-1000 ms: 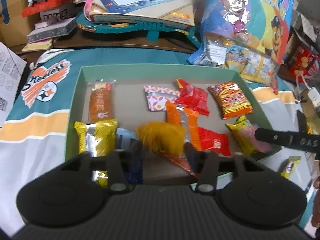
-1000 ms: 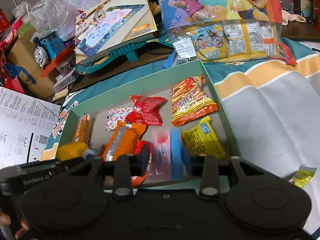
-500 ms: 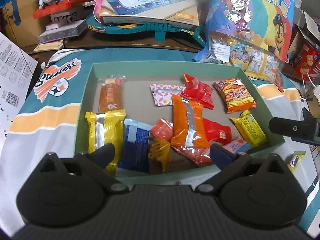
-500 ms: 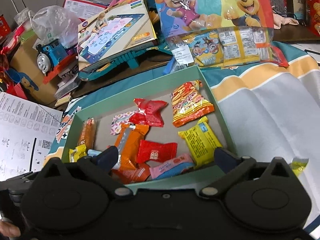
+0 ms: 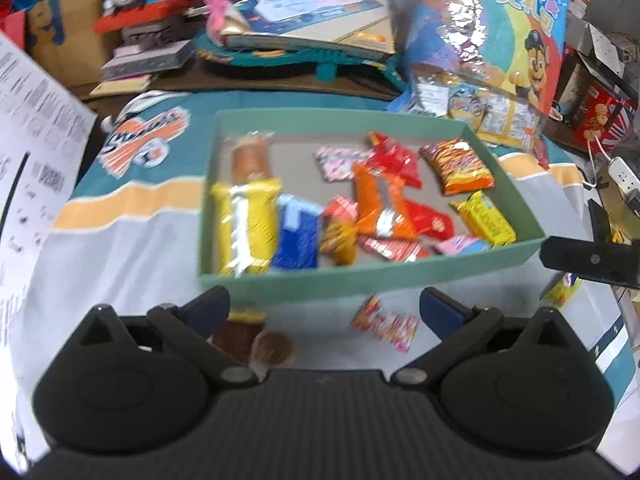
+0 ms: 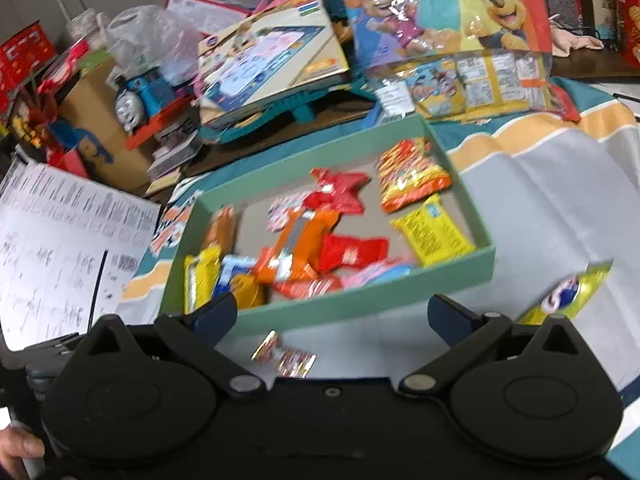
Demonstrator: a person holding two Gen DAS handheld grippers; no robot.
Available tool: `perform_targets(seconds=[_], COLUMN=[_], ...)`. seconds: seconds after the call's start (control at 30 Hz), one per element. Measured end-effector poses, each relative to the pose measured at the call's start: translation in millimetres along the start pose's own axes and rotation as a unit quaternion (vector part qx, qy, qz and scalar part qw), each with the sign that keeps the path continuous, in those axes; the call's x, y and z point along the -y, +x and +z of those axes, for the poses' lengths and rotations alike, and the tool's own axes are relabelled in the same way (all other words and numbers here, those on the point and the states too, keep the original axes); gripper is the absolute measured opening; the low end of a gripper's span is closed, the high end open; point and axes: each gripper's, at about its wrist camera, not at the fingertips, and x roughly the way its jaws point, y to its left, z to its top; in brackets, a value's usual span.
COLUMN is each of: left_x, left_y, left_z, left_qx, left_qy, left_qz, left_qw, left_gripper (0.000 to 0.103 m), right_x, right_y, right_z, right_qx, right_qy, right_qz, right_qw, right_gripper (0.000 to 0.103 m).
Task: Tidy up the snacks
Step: 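Grasp the red foil packet with the left gripper while the right grasps the pink candy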
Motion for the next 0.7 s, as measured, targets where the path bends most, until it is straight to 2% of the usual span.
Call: perform_targets(seconds=[0.23, 0.43, 0.7], left_x=[-36.1, -58.6, -57.4], left_y=[-13.3, -9.9, 8.6], left_z=[-38.6, -69.2, -90.5], left_qx=[-0.016, -0.043, -0.075], left_qy=[-0.012, -0.035, -0.004], left_qz=[0.032, 0.041, 0.046], left_qw=[0.9993, 0.9976, 0.9961], left_gripper=[0.103, 0.103, 0.103], right_x=[-17.8, -26.9, -33.9], right_y=[1.9, 9.0, 10.3], right_z=[-42.4, -76.1, -96.6], right_qx=[-0.03, -0.057, -0.058], right_qy=[-0.01, -0.025, -0.068], right_qz=[0.017, 0.028, 0.028], right_qw=[0.999, 0.998, 0.996], right_gripper=[0.103, 0.103, 0.103])
